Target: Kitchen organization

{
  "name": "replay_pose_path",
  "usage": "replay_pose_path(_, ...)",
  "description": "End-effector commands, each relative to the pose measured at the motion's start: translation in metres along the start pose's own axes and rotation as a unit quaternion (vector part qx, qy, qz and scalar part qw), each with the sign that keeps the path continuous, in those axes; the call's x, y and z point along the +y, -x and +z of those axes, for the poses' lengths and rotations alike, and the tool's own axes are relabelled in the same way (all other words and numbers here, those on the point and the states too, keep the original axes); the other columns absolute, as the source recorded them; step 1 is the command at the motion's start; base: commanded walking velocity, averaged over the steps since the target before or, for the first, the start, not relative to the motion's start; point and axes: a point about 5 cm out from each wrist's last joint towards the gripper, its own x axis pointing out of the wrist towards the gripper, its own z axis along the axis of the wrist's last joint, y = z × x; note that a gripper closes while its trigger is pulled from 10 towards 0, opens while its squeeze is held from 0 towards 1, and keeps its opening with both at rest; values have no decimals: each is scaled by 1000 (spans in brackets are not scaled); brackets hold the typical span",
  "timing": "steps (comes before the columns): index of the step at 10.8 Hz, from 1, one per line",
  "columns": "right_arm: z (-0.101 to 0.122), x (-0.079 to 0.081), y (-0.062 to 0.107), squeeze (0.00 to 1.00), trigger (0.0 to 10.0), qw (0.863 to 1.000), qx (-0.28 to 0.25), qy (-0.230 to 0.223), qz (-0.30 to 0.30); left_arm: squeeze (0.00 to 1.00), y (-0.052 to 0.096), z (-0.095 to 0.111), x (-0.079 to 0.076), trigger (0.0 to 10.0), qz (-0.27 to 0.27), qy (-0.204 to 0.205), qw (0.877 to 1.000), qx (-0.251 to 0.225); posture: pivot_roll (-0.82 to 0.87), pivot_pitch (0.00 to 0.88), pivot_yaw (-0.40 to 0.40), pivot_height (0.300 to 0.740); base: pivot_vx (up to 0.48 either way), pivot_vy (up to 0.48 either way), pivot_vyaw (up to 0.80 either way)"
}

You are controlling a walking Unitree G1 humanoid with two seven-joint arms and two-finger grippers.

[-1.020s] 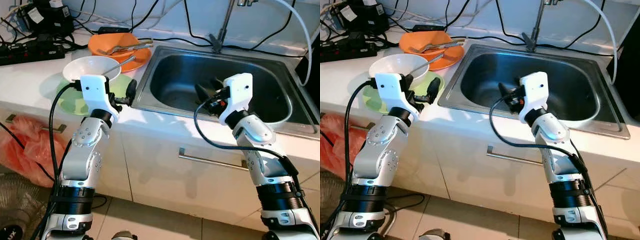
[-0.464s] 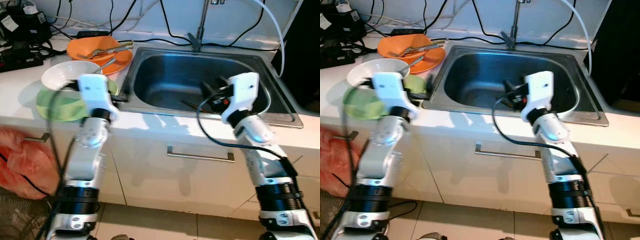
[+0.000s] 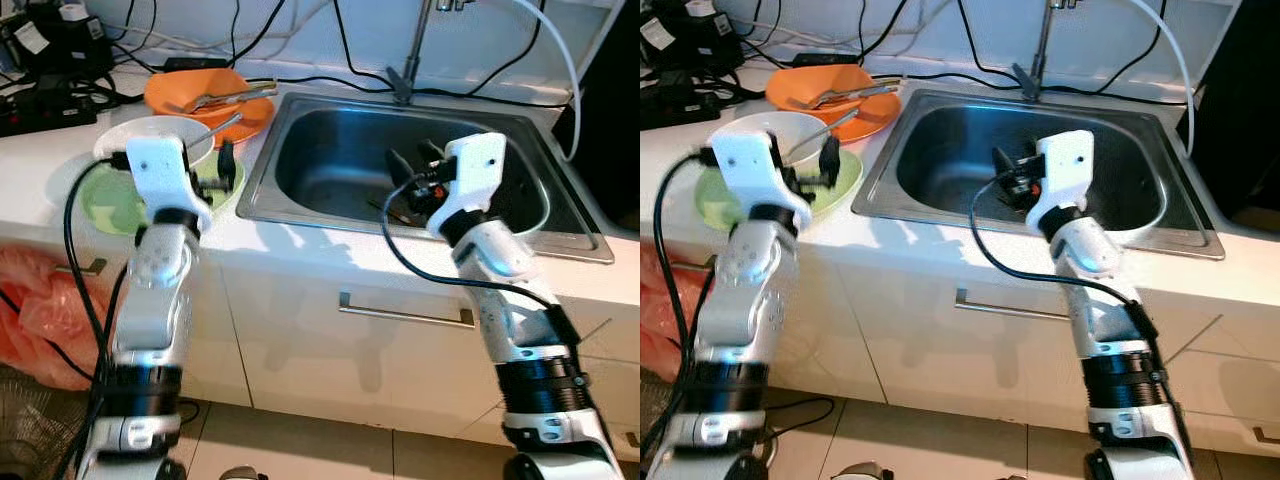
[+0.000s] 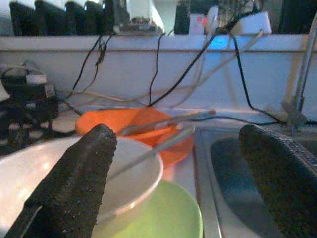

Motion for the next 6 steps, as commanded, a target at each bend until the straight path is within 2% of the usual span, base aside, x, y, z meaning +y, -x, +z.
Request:
replay_pose_path(1,3,1,-2,0,10000,1000,-2,4,-2,0,-5,3,4,10000,6,-6,1000,-5,141,9,-29,740,0,0,0)
replay_pose_path(3,4,-2,-4,0,10000,1000,-7,0,-8,0,-13,9,3,10000,-19,-14,1000,-19,155,0,-19,740,0,0,0)
replay_pose_path(4,9,-2,-5,0,10000,1000,-18,-22,-8,0,-21,12,6,10000,-18,-36,999,-13,162,0,-11,740,0,0,0)
replay_pose_path(6,15,4,-5,0,10000,998,-33,-49,3,0,-26,12,11,10000,-27,-52,998,-10,150,1,8,740,0,0,0)
